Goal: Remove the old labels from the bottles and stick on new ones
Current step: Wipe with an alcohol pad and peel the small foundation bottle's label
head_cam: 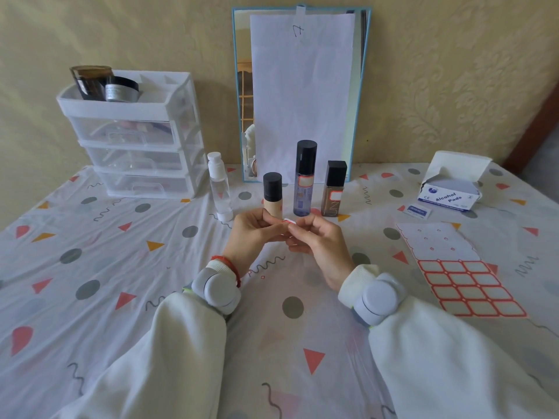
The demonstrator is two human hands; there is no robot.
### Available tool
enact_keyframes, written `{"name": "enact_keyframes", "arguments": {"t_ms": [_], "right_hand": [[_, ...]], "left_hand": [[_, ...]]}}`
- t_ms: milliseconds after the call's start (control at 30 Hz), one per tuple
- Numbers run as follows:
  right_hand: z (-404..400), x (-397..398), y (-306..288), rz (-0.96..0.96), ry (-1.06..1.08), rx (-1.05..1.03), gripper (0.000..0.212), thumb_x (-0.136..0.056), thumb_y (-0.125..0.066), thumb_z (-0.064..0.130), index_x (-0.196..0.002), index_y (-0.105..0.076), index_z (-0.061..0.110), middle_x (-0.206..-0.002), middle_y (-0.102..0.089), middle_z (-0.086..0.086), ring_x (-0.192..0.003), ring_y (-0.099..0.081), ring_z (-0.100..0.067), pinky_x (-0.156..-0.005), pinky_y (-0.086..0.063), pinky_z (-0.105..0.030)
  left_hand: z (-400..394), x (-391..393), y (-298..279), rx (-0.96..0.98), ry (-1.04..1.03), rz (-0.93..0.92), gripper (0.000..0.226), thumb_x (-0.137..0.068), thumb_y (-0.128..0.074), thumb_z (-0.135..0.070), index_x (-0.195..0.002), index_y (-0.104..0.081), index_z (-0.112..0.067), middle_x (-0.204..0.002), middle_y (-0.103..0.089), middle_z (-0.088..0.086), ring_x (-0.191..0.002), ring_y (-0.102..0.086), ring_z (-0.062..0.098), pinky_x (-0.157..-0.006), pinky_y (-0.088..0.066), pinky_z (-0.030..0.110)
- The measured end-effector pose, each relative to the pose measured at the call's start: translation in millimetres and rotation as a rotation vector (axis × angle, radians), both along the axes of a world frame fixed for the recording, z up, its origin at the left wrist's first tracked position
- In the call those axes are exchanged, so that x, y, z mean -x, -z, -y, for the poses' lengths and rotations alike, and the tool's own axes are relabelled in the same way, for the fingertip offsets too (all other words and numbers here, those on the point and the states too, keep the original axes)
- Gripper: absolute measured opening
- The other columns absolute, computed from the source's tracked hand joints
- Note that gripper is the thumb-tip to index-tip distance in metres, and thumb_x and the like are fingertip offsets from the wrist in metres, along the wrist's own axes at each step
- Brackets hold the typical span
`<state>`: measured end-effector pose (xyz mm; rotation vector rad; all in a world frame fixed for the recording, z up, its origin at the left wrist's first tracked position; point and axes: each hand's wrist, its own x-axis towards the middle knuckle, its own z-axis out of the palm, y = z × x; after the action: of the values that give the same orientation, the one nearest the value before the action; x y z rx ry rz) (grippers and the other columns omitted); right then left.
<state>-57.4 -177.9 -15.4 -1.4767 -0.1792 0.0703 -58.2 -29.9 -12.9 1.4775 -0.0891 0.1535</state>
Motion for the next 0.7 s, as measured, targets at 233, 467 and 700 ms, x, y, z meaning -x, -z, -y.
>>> {"name": "enact_keyframes", "arguments": {"t_ms": [233, 467, 700], "right_hand": [[0.7, 1.4, -3.1, 0.002, -0.013, -0.065, 0.012, -0.089, -0.064, 0.003, -0.097, -0.061, -0.006, -0.078, -0.072, -0.009, -0.067, -0.069, -0.016, -0.064, -0.057, -0.024], [1.1, 1.6, -3.1, -0.037, -0.061, -0.159, 0.005, -0.09, -0.061, 0.003, -0.093, -0.065, 0.002, -0.078, -0.073, -0.007, -0.074, -0.071, -0.021, -0.065, -0.056, -0.026], [-0.6, 2.1, -2.6, -0.031, -0.081, -0.155, 0.017, -0.089, -0.062, 0.001, -0.106, -0.065, -0.001, -0.091, -0.074, -0.012, -0.084, -0.072, -0.025, -0.071, -0.056, -0.027]], "left_hand": [[-2.1, -0.5, -2.7, 0.011, -0.048, 0.026, 0.034, -0.075, -0.072, 0.01, -0.068, -0.043, -0.007, -0.078, -0.066, 0.03, -0.074, -0.069, 0.041, -0.07, -0.059, 0.042], [-0.1, 1.5, -2.0, -0.021, 0.028, 0.023, 0.019, -0.081, -0.067, 0.007, -0.1, -0.064, 0.003, -0.08, -0.067, 0.02, -0.071, -0.068, 0.025, -0.07, -0.057, 0.032], [0.1, 3.1, -4.9, 0.006, 0.019, 0.056, 0.006, -0.081, -0.067, 0.006, -0.083, -0.063, 0.003, -0.083, -0.065, 0.025, -0.075, -0.067, 0.028, -0.071, -0.058, 0.035]]}}
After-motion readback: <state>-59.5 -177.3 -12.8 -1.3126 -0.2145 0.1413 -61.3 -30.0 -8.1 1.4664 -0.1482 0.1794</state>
